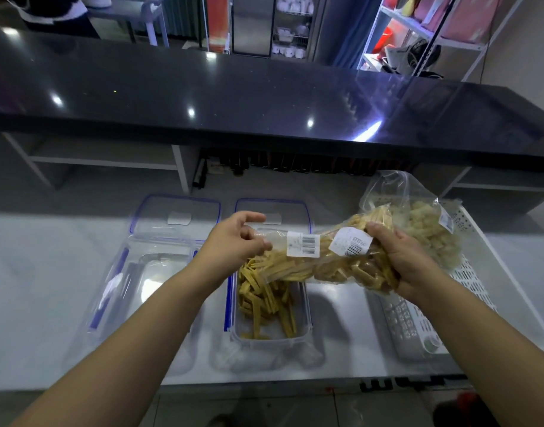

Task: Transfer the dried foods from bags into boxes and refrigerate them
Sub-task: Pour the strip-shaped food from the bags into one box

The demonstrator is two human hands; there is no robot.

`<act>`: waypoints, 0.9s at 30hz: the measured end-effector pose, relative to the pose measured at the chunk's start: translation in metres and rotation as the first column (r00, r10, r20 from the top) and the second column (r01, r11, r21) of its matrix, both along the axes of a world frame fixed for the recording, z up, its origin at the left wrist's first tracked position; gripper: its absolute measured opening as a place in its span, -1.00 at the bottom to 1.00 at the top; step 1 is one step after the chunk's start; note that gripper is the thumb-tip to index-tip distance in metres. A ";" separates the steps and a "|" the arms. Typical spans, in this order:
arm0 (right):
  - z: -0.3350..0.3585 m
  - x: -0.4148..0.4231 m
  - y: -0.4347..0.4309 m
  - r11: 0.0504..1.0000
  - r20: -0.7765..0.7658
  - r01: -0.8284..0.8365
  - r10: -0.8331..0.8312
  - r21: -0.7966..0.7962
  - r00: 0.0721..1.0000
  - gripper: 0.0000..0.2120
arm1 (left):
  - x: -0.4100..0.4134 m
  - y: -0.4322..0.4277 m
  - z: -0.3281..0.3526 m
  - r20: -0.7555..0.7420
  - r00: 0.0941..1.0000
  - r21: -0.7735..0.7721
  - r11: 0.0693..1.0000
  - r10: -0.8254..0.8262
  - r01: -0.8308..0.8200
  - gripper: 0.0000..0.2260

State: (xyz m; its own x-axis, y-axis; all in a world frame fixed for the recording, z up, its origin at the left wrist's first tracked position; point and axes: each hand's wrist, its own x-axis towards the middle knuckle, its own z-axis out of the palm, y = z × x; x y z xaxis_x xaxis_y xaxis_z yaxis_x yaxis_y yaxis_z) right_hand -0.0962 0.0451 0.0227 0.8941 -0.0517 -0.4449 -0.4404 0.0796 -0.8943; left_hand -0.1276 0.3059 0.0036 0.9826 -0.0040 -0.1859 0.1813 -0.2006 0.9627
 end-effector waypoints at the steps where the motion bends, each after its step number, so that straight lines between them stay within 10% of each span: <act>1: 0.001 0.000 -0.001 1.000 -0.014 -0.017 0.016 -0.025 1.000 -0.78 | -0.001 0.002 0.001 -0.016 0.999 -0.003 1.000 -0.029 0.029 -0.67; 27: 0.042 0.010 0.004 0.958 -0.061 -0.126 0.114 -0.257 0.992 -0.71 | -0.007 0.013 0.029 -0.014 1.000 -0.110 0.994 -0.027 0.025 -0.80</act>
State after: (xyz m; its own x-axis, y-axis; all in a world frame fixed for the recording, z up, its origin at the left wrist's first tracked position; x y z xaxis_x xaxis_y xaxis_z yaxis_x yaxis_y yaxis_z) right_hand -0.0863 0.0493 0.0651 0.8802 -0.0647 -0.4702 -0.4727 -0.2088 -0.8561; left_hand -0.1342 0.3184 0.0324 0.9790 -0.0504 -0.1976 0.1919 -0.0991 0.9764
